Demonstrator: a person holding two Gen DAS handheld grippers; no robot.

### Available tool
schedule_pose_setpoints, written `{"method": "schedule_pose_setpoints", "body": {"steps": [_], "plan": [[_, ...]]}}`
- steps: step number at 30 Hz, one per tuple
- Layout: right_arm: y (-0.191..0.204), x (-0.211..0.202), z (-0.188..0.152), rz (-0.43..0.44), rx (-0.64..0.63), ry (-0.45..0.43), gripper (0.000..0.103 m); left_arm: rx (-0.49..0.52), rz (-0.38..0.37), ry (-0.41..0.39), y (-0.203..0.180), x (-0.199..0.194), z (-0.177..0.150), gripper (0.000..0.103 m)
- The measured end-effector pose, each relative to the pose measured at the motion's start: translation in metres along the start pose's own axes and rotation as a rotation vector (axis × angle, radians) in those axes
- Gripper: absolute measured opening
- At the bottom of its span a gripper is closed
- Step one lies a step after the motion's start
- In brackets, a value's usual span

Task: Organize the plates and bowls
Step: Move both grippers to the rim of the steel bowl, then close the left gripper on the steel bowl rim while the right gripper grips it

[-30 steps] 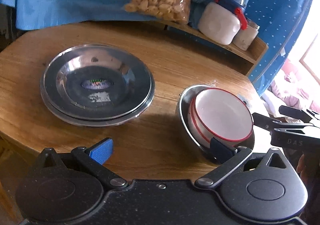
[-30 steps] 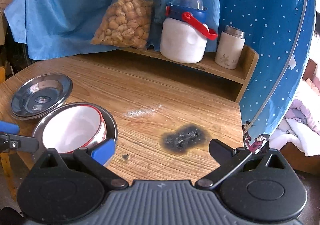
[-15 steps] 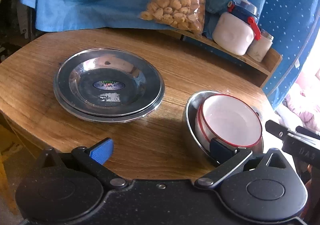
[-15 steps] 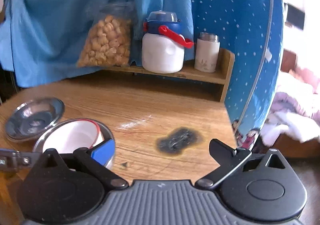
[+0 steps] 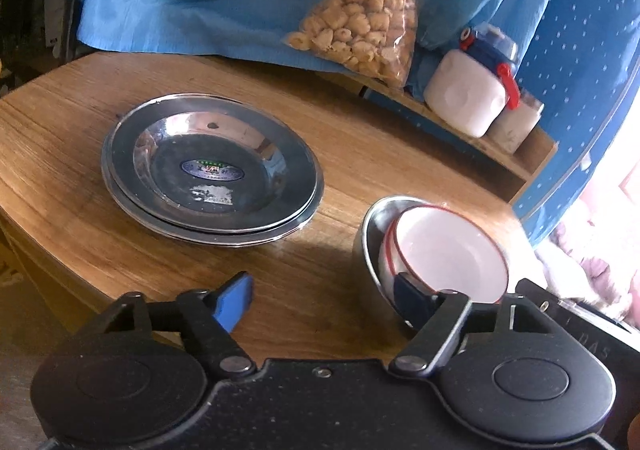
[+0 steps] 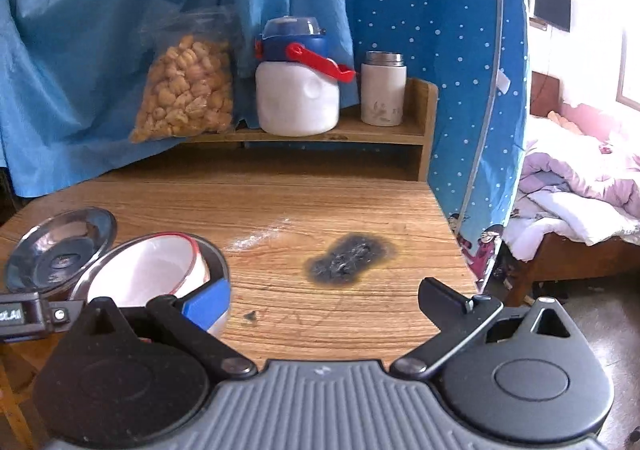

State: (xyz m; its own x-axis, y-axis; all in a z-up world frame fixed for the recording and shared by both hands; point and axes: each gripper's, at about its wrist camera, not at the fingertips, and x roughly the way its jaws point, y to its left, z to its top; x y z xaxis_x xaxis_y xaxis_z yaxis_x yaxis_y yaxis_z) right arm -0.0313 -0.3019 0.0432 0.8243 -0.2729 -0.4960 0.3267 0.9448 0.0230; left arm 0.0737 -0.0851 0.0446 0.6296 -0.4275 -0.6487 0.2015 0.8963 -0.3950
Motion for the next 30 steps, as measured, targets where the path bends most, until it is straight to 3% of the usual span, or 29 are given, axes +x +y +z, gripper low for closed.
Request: {"method": "schedule_pose_setpoints", "body": {"steps": [12, 17, 19, 21, 24, 30], "plan": [[0.019, 0.012, -0.007, 0.003, -0.026, 0.038, 0.102, -0.042, -0.063, -0.031, 0.003, 0.002, 0.003, 0.046], [0.025, 0.012, -0.013, -0.036, -0.055, -0.023, 0.101, -0.044, -0.074, -0.043, 0.002, 0.005, 0.004, 0.042], [0.026, 0.012, -0.013, -0.023, -0.058, -0.036, 0.093, -0.04, -0.079, -0.042, 0.001, 0.005, 0.006, 0.038], [0.028, 0.01, -0.012, 0.008, -0.074, -0.048, 0.076, -0.03, -0.085, -0.041, -0.001, 0.006, 0.007, 0.033], [0.035, 0.009, -0.011, 0.023, -0.098, -0.053, 0.062, -0.007, -0.09, -0.046, -0.005, 0.007, 0.008, 0.022], [0.044, 0.012, -0.008, 0.03, -0.111, -0.037, 0.042, -0.011, -0.091, -0.03, -0.008, 0.011, 0.012, 0.019]]}}
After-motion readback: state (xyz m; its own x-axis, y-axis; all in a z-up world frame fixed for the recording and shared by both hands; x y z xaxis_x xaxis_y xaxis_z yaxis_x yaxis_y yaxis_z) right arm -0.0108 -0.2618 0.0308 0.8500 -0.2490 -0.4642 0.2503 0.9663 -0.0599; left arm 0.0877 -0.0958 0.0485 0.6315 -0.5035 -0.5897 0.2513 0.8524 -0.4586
